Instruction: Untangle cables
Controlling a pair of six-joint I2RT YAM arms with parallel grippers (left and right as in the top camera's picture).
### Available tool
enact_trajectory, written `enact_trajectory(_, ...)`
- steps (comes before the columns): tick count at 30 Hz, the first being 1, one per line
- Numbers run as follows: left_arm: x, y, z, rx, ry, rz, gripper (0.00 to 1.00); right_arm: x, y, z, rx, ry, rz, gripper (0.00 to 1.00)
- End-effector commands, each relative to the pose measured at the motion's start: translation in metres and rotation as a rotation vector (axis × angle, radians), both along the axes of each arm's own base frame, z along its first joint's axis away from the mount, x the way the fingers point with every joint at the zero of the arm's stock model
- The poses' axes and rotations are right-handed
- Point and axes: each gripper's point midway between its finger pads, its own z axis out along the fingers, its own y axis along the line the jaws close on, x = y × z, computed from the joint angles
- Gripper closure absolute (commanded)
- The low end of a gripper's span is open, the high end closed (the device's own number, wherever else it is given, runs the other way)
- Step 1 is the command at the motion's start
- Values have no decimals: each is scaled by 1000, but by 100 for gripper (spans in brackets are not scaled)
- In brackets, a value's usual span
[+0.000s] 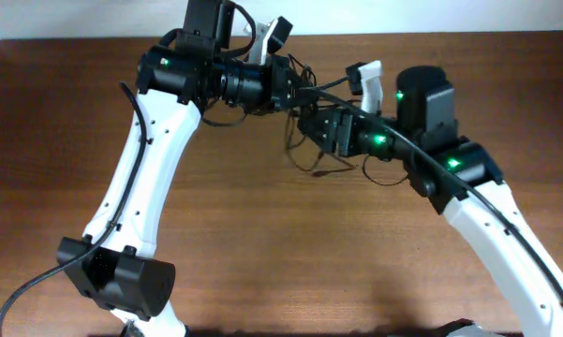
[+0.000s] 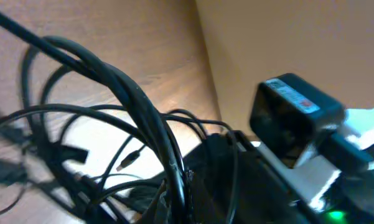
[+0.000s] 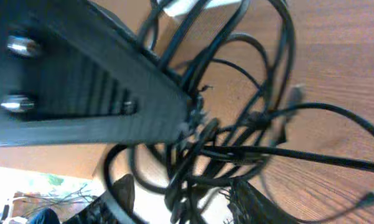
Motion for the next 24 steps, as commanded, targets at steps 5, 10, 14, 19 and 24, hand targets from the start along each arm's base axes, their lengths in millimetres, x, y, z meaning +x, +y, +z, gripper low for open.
enact_trajectory(5,-4,-2,8,-41,47,-2,94,19,9,-14,-27,-2,-33,64)
enact_trajectory(10,1,7,4,-21,35,15,96,29,6,-1,-1,-66,-50,81)
enact_trajectory(14,18,39,3,-2,-79,35,100,38,-27,-2,-14,-34,-126,96)
enact_trajectory(19,40,95,-18,132,-93,167,100,35,-69,6,-34,-13,-219,96)
enact_trajectory(24,48,141,-46,330,-78,273,100,28,-133,-13,-72,137,-376,96)
